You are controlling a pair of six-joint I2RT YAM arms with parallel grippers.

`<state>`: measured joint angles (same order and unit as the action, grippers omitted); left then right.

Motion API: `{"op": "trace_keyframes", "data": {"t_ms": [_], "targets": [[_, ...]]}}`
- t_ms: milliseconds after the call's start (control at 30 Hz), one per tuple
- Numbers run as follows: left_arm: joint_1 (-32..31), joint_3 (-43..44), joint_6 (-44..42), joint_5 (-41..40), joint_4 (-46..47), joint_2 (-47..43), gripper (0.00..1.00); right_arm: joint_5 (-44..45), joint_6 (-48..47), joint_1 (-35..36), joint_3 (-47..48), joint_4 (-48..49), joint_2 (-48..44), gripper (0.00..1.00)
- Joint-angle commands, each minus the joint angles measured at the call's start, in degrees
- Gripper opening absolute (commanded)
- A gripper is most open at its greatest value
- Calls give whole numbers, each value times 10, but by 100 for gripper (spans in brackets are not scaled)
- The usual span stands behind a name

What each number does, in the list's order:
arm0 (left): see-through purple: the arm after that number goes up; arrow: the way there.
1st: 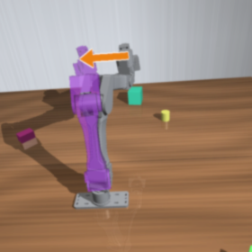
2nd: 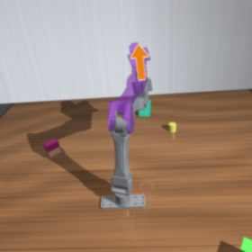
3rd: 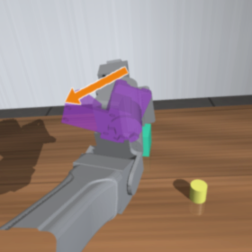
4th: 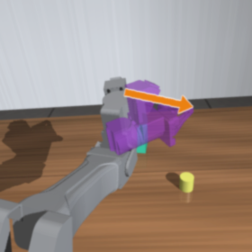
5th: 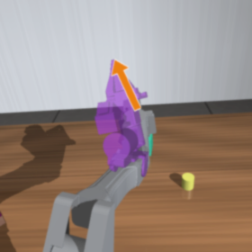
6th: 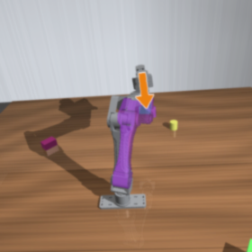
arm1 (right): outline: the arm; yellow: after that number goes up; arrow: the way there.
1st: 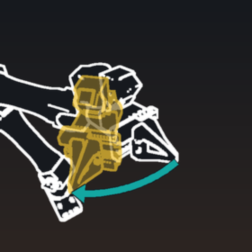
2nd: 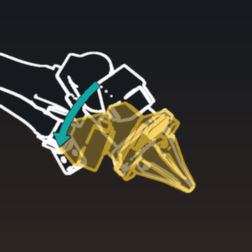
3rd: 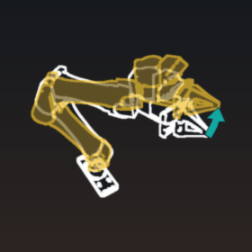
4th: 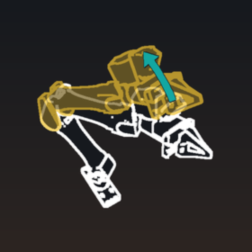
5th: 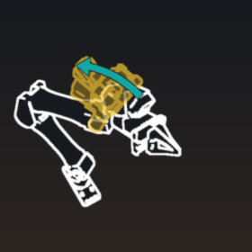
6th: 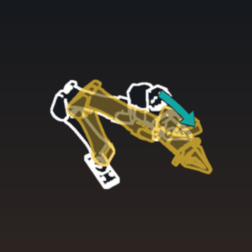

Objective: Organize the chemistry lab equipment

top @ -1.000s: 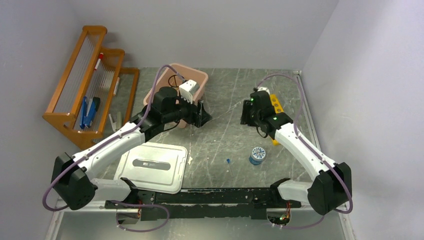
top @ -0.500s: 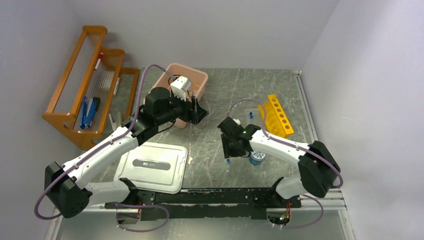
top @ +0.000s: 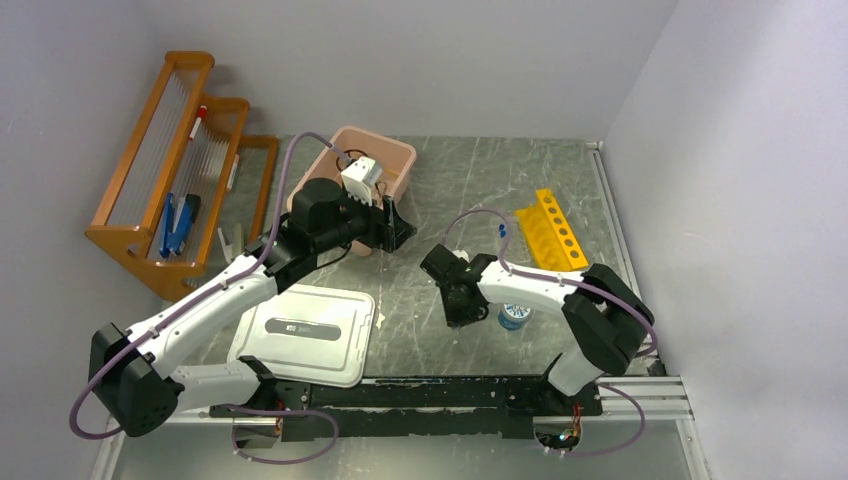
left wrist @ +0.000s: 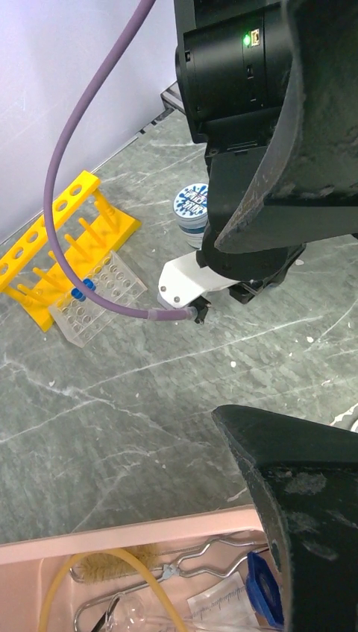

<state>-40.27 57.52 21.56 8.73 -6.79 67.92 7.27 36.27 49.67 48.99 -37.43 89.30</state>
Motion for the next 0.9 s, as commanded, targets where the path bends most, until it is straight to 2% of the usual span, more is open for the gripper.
{"op": "trace_keyframes", "data": {"t_ms": [0,100,333,433,600,733,867], "targets": [[3,-5,6,-1,8,-13,78,22,13,4,-12,11,14,22],[3,-13,19,-12,8,-14,79,39,23,4,-8,18,2,15],[3,-53,58,10,42,-8,83,92,22,0,34,57,-104,12],[3,-71,78,52,72,-2,85,100,26,-10,51,95,-167,12],[3,-108,106,164,184,18,83,92,45,-29,65,165,-252,12],[2,-119,129,230,259,36,81,56,63,-38,67,216,-281,13],[1,-111,142,261,289,58,76,34,85,-40,69,246,-292,13]]}}
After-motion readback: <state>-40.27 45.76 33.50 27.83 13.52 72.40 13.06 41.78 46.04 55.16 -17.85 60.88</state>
